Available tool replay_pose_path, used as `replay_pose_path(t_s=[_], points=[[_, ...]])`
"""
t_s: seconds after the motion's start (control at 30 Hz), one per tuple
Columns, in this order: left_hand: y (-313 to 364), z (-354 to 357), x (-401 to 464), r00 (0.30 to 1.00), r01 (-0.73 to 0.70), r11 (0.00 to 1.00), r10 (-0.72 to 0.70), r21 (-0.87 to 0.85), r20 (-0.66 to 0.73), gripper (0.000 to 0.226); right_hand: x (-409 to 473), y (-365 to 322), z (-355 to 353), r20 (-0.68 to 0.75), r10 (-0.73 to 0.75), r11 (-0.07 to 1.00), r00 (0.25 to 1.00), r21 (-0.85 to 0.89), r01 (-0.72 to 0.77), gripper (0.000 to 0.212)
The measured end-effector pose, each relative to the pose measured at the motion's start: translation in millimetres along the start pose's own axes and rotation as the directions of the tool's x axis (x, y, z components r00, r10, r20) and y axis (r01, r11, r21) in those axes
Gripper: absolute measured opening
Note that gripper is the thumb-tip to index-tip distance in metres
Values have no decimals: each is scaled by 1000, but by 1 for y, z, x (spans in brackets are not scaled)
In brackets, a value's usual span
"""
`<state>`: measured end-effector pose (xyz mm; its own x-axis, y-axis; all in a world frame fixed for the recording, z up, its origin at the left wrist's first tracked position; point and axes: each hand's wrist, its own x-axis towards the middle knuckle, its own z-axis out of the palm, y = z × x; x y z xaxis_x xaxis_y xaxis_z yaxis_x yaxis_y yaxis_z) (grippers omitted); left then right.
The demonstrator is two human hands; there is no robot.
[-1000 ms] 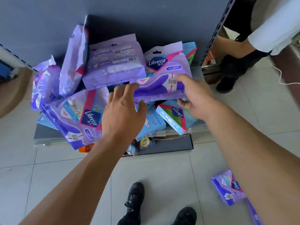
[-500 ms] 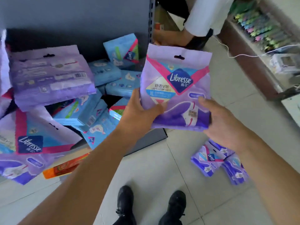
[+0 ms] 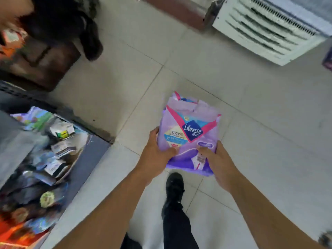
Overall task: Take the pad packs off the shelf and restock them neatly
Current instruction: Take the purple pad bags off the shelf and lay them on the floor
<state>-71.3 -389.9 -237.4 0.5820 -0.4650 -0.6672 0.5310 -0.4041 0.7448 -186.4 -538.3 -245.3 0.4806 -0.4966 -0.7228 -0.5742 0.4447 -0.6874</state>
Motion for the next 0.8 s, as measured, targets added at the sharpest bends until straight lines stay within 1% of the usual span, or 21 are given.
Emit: replay_pose_path(t_s=[0.1, 0.17, 0.2, 0.27, 0.33, 0.37, 0.43, 0.5, 0.53, 0.6, 0.63, 0.7, 0.73, 0.8], points=[[-51, 53, 54, 992, 87, 993, -94, 85, 81, 64, 45, 53, -56, -108, 116, 993, 987, 29, -114, 29], [-84, 78, 91, 982, 129, 971, -153, 203, 109, 63, 78, 91, -85, -173, 175, 984, 969, 46, -169, 34], [-100, 86, 111, 978, 154, 950, -186, 271, 96, 62, 95, 110, -99, -214, 198, 980, 956, 63, -189, 38], [-129, 90, 149, 976, 200, 890, -219, 410, 1, 59, 128, 149, -127, -301, 229, 973, 926, 85, -213, 40], [-157, 78, 183, 982, 189, 811, -171, 554, -84, 52, 156, 187, -153, -370, 248, 969, 895, 93, -231, 36], [-170, 70, 199, 986, 169, 772, -133, 612, -105, 51, 168, 206, -164, -397, 263, 965, 880, 98, -244, 33], [-193, 50, 226, 987, 142, 712, -52, 688, -150, 56, 189, 239, -179, -427, 289, 957, 857, 119, -264, 32], [-209, 33, 252, 976, 153, 676, 10, 721, -217, 71, 212, 265, -176, -425, 285, 958, 859, 97, -270, 32], [-216, 28, 265, 970, 167, 681, 18, 713, -244, 79, 225, 276, -168, -419, 270, 962, 867, 73, -264, 30], [-227, 27, 291, 963, 209, 729, -37, 652, -267, 91, 252, 292, -142, -395, 246, 969, 885, 68, -239, 26], [-233, 29, 303, 966, 212, 756, -68, 619, -248, 94, 265, 299, -126, -385, 234, 972, 893, 71, -224, 24], [-248, 30, 324, 988, 127, 800, -50, 586, -145, 91, 289, 310, -98, -395, 186, 982, 900, 39, -186, 22], [-255, 27, 333, 995, 69, 799, -16, 597, -94, 90, 298, 314, -86, -405, 164, 984, 900, 8, -176, 23], [-256, 20, 342, 1000, -3, 786, 21, 618, -23, 98, 308, 315, -76, -438, 124, 981, 890, -80, -177, 30]])
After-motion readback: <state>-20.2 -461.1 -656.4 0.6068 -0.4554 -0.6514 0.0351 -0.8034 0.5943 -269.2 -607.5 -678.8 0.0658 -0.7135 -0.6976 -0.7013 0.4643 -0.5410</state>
